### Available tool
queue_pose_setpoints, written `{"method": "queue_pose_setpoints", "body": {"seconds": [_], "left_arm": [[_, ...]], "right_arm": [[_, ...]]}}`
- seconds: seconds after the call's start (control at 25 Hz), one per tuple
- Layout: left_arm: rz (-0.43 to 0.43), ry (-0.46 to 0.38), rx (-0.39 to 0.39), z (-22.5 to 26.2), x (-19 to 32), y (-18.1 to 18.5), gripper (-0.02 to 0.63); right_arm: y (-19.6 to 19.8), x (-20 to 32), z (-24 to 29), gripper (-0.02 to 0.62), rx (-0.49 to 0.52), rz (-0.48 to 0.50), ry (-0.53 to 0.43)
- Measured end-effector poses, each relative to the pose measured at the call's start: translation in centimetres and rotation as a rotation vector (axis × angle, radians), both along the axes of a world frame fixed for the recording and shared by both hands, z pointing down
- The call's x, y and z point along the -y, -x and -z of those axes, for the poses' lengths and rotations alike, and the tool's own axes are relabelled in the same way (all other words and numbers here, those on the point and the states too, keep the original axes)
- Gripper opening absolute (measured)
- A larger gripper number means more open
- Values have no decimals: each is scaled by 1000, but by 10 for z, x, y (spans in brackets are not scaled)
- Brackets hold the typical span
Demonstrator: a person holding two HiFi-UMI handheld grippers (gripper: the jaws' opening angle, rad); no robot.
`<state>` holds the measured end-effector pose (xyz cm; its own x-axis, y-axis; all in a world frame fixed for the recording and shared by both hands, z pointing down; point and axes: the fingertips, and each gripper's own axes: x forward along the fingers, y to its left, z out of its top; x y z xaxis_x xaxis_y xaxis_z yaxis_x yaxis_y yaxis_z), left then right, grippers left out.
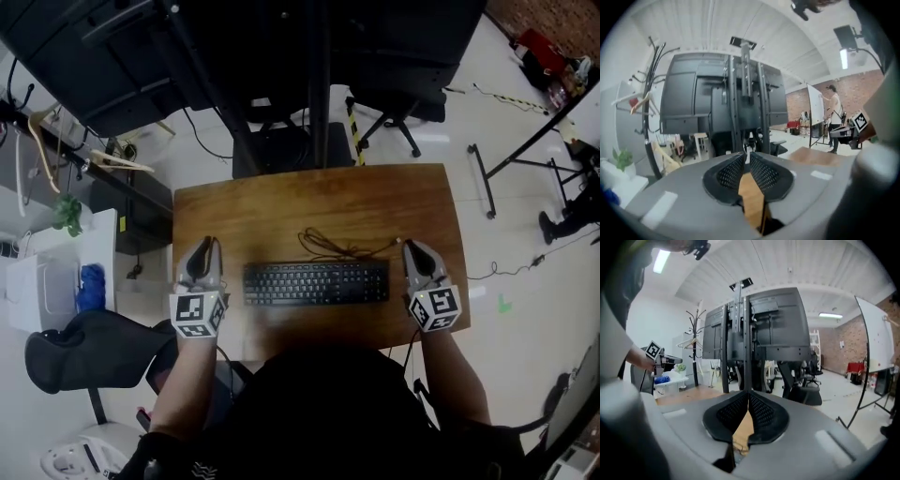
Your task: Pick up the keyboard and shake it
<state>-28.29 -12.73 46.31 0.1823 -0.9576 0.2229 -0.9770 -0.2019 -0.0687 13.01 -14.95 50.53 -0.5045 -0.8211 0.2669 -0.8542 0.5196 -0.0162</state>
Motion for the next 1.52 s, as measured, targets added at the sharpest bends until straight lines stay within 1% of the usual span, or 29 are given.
{"method": "queue_pose_setpoints", "body": {"seconds": [0.08,0.12,0.2,0.28,0.4,0.56,0.68,0.88,1.08,1.32,1.52], "left_arm": [[-48,-116,26,40,3,-20,8],[-70,-155,33,52,2,-30,-2],[-102,-189,39,61,0,-45,-2],[-116,-180,39,54,-1,-55,-2],[-109,-140,16,36,-7,-59,-2],[-117,-114,3,27,-18,-63,-3],[-126,-111,-1,26,-21,-67,-2],[-113,-92,-12,19,-22,-72,-2],[-129,-91,-15,21,-23,-75,-3],[-162,-79,-20,19,-24,-81,-3],[-165,-82,-21,21,-23,-80,-3]], "right_arm": [[11,2,36,3,23,21,-88],[16,1,49,2,39,31,-114],[22,1,57,2,67,39,-123],[26,1,46,2,65,36,-95],[36,0,26,2,42,37,-54],[51,-9,18,2,38,64,-34],[53,-13,14,1,36,74,-29],[44,-16,4,2,37,57,-9],[28,-17,-3,2,37,12,4],[28,-18,1,2,39,14,-7],[28,-17,5,2,40,16,-10]]}}
